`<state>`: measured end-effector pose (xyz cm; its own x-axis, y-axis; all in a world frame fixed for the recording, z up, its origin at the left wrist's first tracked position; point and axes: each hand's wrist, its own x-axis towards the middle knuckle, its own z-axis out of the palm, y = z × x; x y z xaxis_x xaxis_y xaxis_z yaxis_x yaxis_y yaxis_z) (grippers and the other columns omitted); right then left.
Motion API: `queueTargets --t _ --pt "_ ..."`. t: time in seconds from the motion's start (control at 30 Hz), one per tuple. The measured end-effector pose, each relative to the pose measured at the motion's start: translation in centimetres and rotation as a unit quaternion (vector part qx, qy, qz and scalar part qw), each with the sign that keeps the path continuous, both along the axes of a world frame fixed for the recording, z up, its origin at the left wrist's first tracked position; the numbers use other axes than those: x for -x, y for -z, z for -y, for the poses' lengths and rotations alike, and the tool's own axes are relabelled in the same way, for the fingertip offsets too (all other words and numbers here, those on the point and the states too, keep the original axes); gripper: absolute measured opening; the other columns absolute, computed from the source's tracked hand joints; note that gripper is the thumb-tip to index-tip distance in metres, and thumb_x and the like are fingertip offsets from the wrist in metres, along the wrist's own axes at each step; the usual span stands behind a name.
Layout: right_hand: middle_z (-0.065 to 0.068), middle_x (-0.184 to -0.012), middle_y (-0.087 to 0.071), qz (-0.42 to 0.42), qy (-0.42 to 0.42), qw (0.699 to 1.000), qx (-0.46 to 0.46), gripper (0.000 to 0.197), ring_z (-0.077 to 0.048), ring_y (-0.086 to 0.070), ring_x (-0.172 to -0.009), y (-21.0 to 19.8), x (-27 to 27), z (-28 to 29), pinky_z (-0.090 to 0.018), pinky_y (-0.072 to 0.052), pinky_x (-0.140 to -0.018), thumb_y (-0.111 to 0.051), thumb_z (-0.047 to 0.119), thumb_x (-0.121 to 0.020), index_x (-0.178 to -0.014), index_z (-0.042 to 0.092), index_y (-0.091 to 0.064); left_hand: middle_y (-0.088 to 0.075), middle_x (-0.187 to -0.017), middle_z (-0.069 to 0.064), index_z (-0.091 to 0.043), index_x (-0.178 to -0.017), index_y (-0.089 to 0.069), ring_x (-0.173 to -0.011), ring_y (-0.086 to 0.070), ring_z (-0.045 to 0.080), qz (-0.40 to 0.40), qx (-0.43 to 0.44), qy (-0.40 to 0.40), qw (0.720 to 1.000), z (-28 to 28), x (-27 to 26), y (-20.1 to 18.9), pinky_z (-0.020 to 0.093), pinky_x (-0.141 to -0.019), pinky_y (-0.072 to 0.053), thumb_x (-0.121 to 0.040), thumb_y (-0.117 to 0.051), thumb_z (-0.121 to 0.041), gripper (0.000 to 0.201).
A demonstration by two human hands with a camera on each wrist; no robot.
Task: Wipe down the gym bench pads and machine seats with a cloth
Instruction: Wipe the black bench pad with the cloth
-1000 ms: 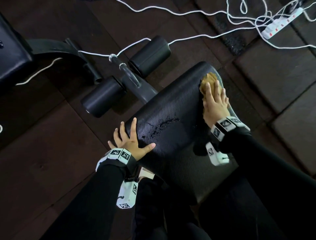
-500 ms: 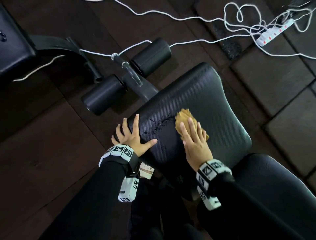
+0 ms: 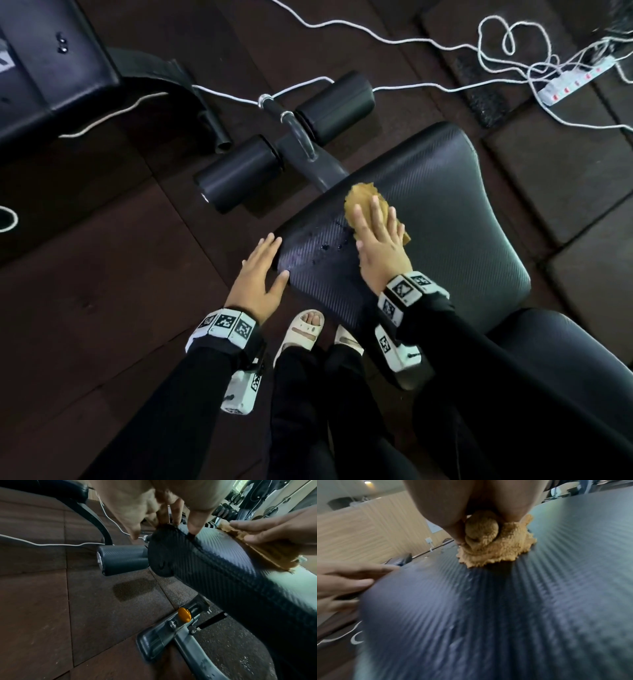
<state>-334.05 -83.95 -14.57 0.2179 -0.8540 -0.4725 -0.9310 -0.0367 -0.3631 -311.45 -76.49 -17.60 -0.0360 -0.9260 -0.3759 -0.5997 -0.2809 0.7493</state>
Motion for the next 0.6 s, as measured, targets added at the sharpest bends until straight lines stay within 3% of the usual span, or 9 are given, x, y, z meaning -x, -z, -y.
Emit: queueTargets --t 0.07,0.17,0.23,0.3,0.37,0.47,0.6 --pt "0.002 -0.156 0.017 0.008 -0.088 0.996 0.011 0.068 -0.038 0.014 -0.142 -0.1 -1.5 -1.7 -0.052 0.002 -0.114 -0.035 0.011 -0.096 -0.148 0.029 0.005 -0.016 -0.151 -0.02 -0.025 -0.148 -0.028 -0.143 -0.01 0.0 -0.012 -0.002 0.001 1.0 -0.2 -0.3 0.0 0.047 -0.118 -0.018 -0.093 -0.057 -0.02 0.062" --pt "0.008 -0.149 0.026 0.001 -0.195 0.981 -0.008 0.079 -0.032 0.022 -0.139 0.0 -2.1 -6.5 -0.05 0.002 -0.114 -0.04 0.012 -0.091 -0.142 0.033 0.015 -0.02 -0.149 -0.021 -0.025 -0.146 -0.032 -0.14 -0.013 -0.003 -0.013 0.003 -0.01 1.0 -0.1 -0.6 0.0 0.036 -0.118 -0.019 -0.091 -0.06 -0.019 0.062" --pt "0.005 -0.154 0.011 -0.005 -0.214 0.977 0.008 0.073 -0.032 0.011 -0.141 -0.3 -1.1 -9.6 -0.046 -0.005 -0.114 -0.03 0.011 -0.084 -0.145 0.031 0.004 -0.02 -0.148 -0.022 -0.025 -0.146 -0.033 -0.139 -0.014 -0.005 -0.008 0.006 -0.009 1.0 0.0 -0.7 0.0 0.027 -0.117 -0.019 -0.091 -0.061 -0.019 0.063" --pt "0.003 -0.155 -0.005 -0.001 -0.218 0.976 0.007 0.079 -0.034 -0.005 -0.142 -0.7 0.7 -11.7 -0.045 -0.011 -0.112 -0.037 0.005 -0.076 -0.146 0.029 -0.009 -0.018 -0.148 -0.022 -0.026 -0.147 -0.031 -0.139 -0.013 -0.006 -0.003 0.004 0.004 1.0 0.0 -0.7 0.0 0.025 -0.115 -0.018 -0.092 -0.06 -0.021 0.063" --pt "0.004 -0.155 -0.003 0.002 -0.189 0.982 -0.011 0.085 -0.032 -0.003 -0.142 -0.8 2.9 -12.5 -0.044 -0.007 -0.113 -0.05 0.003 -0.078 -0.146 0.031 -0.008 -0.016 -0.149 -0.022 -0.026 -0.147 -0.029 -0.139 -0.012 -0.005 0.0 -0.003 0.01 1.0 -0.1 -0.7 0.1 0.029 -0.116 -0.018 -0.092 -0.059 -0.021 0.063" --pt "0.012 -0.149 0.022 -0.025 -0.072 0.996 -0.036 0.072 -0.026 0.012 -0.143 -0.7 5.4 -11.2 -0.041 0.003 -0.115 -0.041 0.017 -0.095 -0.141 0.037 0.011 -0.019 -0.152 -0.018 -0.026 -0.147 -0.03 -0.14 -0.014 -0.003 0.002 -0.009 0.0 1.0 0.0 -0.5 0.1 0.033 -0.117 -0.019 -0.092 -0.059 -0.019 0.063" --pt "0.009 -0.153 0.017 -0.015 0.042 0.999 -0.02 0.065 -0.029 0.011 -0.144 -0.4 4.9 -6.6 -0.046 0.003 -0.116 -0.035 0.02 -0.098 -0.145 0.033 0.009 -0.023 -0.154 -0.013 -0.025 -0.147 -0.031 -0.138 -0.014 -0.004 0.009 -0.008 -0.006 1.0 0.0 -0.3 0.0 0.025 -0.113 -0.018 -0.091 -0.06 -0.016 0.063"
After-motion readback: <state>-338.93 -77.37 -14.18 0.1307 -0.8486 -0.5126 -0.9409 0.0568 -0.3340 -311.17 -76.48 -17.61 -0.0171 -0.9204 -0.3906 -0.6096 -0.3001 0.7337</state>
